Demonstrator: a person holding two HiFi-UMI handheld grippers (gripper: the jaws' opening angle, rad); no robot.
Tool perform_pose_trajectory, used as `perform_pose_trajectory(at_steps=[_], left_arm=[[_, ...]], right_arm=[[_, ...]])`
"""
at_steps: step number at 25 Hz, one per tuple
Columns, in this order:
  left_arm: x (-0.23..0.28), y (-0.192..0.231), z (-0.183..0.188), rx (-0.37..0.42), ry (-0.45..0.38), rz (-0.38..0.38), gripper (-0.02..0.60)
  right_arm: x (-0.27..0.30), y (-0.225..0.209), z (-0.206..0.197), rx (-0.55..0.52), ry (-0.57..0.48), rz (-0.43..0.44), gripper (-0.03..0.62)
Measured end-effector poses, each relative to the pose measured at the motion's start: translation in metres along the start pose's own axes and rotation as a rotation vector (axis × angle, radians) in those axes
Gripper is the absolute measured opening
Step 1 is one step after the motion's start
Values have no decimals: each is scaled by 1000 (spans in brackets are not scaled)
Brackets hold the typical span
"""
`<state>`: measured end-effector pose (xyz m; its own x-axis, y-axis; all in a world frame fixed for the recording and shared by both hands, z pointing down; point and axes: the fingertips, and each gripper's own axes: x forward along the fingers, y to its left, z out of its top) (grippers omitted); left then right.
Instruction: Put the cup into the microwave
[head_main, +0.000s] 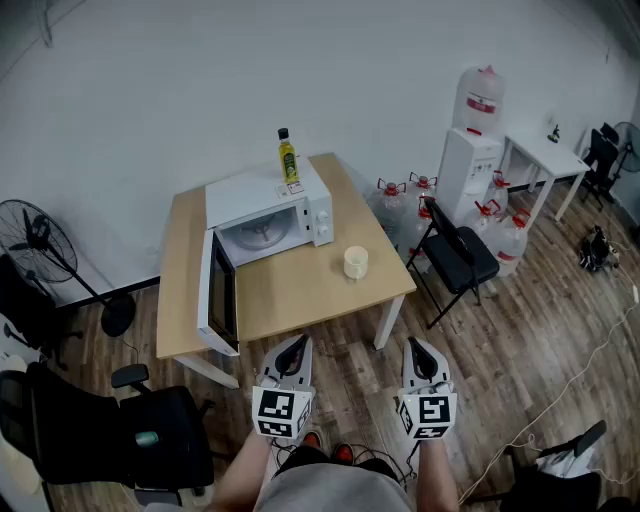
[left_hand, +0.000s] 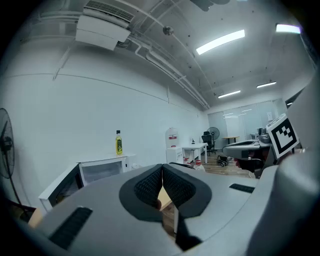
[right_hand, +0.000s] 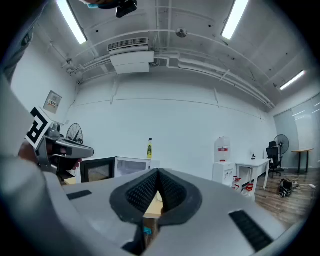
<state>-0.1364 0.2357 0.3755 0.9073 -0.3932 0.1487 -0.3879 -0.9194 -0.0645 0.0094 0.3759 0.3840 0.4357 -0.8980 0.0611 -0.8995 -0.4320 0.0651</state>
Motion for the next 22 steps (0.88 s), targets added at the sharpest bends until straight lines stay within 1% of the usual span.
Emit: perform_pose_trajectory(at_steps=[8,13,22], left_arm=[[-2,-2,2,-2,-2,3,23],[4,4,1,-4,-3,12,23],[40,25,-9,-16,16,14,24]], right_arm=[[-1,2,3,-4,-5,10,17],[7,2,2,-3,-6,9,18],[48,-6,-7,-6,18,8,18]])
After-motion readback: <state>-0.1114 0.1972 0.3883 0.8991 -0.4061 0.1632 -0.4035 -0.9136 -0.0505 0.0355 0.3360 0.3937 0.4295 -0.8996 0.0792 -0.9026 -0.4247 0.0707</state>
